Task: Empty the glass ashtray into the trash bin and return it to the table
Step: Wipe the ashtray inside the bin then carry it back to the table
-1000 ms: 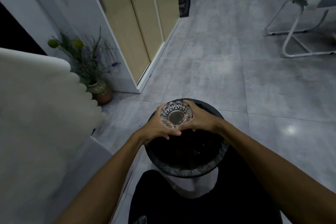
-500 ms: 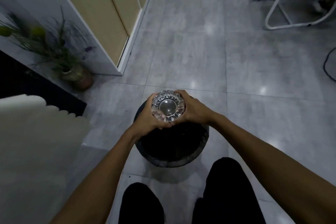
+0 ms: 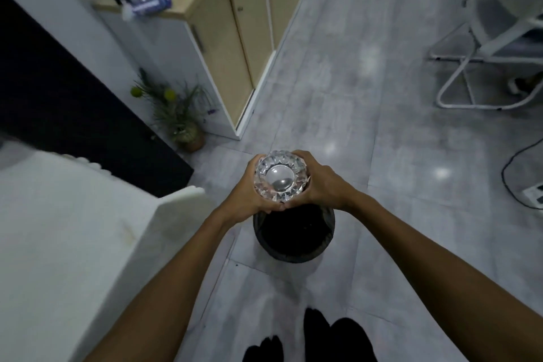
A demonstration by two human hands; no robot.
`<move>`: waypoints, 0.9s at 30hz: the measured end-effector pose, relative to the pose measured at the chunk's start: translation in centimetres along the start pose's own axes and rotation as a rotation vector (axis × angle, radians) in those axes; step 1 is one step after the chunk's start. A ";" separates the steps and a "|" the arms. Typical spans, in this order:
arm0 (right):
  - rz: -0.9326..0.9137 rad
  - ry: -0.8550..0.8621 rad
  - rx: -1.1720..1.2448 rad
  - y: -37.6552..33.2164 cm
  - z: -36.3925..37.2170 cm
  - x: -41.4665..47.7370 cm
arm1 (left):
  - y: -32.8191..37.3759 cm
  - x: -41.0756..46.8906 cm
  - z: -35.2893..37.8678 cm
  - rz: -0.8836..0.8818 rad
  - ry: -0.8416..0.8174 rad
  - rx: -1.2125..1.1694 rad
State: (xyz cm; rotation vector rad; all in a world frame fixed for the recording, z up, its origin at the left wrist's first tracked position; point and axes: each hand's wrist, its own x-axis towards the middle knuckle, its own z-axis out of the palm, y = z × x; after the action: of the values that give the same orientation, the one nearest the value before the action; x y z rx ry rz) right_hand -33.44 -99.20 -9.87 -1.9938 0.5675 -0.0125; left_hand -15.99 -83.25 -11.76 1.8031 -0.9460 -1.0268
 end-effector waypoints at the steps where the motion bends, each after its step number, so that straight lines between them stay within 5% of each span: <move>1: -0.020 -0.014 -0.015 -2.4 -0.8 -0.6 | 1.9 -1.2 -0.8 0.001 0.019 0.002; 11: -0.280 -0.175 -0.103 -22.0 -1.6 -1.6 | 14.3 -15.7 -10.2 0.115 0.289 -0.123; 27: -0.597 -0.608 -0.209 -43.5 26.9 -3.4 | 4.9 -48.6 -23.8 -0.126 0.809 -0.197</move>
State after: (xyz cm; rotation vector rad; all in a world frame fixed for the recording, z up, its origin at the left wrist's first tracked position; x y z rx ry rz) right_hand -13.04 -59.13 14.69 -2.1576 -0.4344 0.2863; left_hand -14.01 -35.18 13.52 1.8743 -0.2276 -0.3584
